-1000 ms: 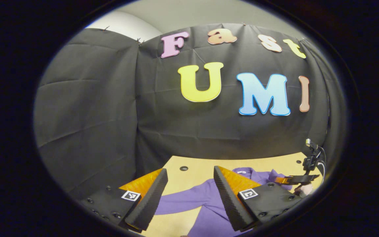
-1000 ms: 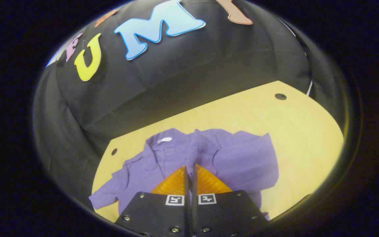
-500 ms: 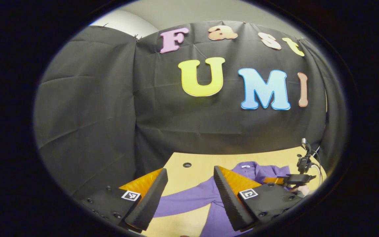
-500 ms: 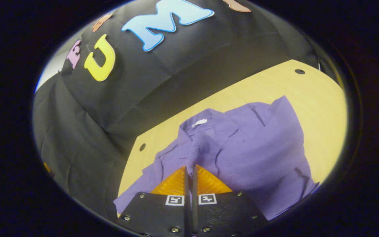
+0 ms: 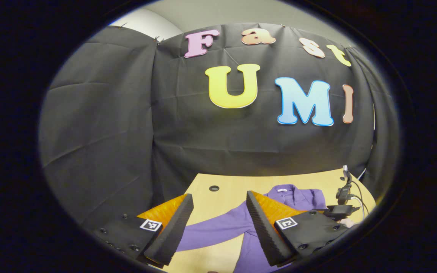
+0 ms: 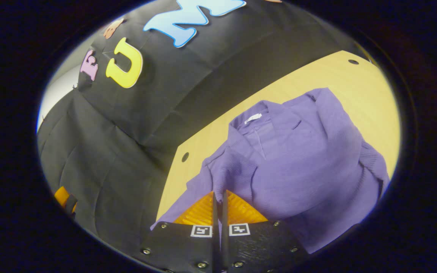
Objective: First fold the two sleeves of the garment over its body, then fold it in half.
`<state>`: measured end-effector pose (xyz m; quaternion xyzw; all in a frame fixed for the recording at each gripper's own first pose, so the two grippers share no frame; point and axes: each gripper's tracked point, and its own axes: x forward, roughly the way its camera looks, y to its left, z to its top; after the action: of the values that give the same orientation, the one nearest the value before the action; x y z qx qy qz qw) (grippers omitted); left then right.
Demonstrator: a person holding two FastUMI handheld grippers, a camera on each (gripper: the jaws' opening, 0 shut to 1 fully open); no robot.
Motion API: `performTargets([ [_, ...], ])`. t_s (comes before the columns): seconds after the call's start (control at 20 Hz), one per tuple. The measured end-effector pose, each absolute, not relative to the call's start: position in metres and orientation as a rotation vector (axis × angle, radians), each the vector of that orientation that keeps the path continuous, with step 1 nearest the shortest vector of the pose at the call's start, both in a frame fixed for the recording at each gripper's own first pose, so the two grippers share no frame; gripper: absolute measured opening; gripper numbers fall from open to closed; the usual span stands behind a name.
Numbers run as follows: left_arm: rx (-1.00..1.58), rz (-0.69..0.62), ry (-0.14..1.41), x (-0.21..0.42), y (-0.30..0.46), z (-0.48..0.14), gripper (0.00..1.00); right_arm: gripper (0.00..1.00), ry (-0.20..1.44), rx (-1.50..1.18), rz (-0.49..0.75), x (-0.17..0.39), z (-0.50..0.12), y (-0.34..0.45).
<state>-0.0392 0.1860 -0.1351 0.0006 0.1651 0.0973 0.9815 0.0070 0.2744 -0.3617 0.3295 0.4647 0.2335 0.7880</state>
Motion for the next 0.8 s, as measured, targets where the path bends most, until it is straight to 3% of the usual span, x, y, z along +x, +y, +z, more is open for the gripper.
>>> performTargets([
  [0.5,-0.001,0.202,0.352,-0.043,0.189,-0.144,0.94,0.03,1.015,0.718,0.53,-0.001,-0.369,0.289],
  [0.65,-0.007,0.191,0.355,-0.041,0.182,-0.145,0.94,0.09,1.023,0.722,0.543,-0.006,-0.362,0.287],
  [0.7,-0.01,0.188,0.355,-0.041,0.18,-0.147,0.94,0.12,1.028,0.728,0.554,-0.008,-0.36,0.287],
  [0.75,-0.013,0.185,0.358,-0.039,0.178,-0.149,0.94,0.38,1.033,0.734,0.565,-0.009,-0.359,0.289],
  [0.8,-0.015,0.184,0.363,-0.039,0.176,-0.151,0.93,0.21,1.036,0.731,0.572,-0.011,-0.358,0.289],
])
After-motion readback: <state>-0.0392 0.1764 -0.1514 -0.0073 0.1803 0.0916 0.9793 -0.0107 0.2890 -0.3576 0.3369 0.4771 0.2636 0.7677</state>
